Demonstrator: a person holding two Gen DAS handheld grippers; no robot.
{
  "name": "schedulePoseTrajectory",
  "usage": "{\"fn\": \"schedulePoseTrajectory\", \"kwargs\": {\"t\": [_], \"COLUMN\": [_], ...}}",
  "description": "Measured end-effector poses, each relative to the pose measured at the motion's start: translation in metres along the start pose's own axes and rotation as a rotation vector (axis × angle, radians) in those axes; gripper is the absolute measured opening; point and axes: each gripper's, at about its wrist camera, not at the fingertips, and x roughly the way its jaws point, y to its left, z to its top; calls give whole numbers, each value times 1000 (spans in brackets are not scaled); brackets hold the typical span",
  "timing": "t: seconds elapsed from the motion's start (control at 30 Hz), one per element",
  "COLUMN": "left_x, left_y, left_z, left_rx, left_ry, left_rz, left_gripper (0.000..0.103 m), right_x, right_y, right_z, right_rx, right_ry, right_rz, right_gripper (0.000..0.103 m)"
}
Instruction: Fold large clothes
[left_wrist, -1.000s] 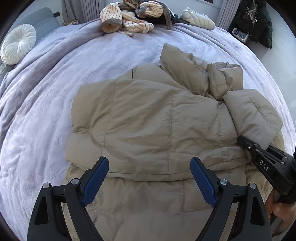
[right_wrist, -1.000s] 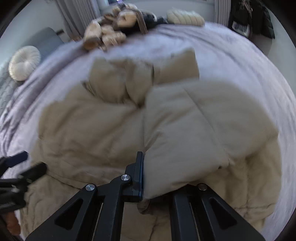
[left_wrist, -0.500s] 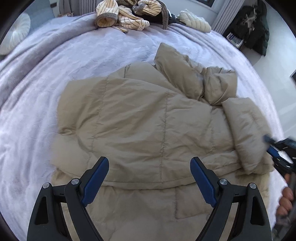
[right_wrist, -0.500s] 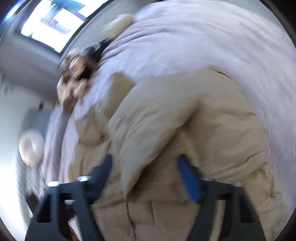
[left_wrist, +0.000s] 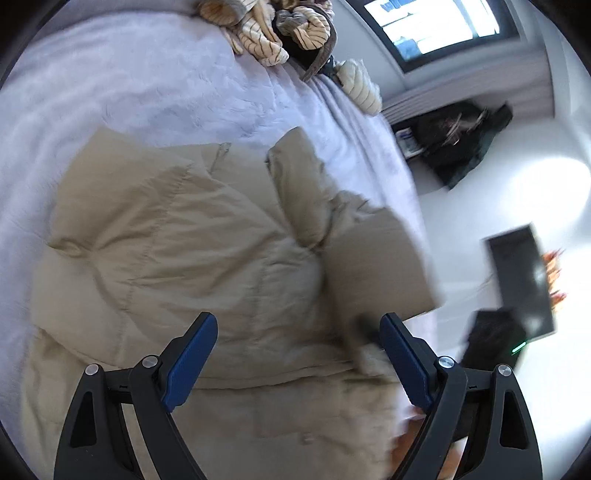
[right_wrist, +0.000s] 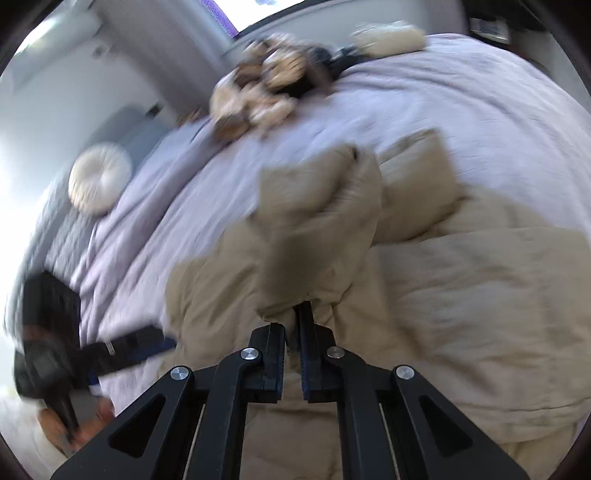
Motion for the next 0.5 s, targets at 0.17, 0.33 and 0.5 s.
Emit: {"fn": "schedulePoseTrajectory", "kwargs": {"t": [0.17, 0.33, 0.5], "left_x": [10, 33, 65], "left_y": [6, 9, 10], "left_z": [7, 7, 6], "left_rx": [-23, -15, 34], "left_ry": [56, 135, 193], "left_rz": [-76, -67, 88], "left_gripper": [90, 90, 90], "right_x": [33, 16, -27], "right_y": [17, 12, -28], "right_z": [-14, -31, -55], "right_rx": [-28, 1, 61], "right_ry": [137, 149, 150], "right_rz": [-26, 2, -33], "right_gripper": [22, 76, 76]}}
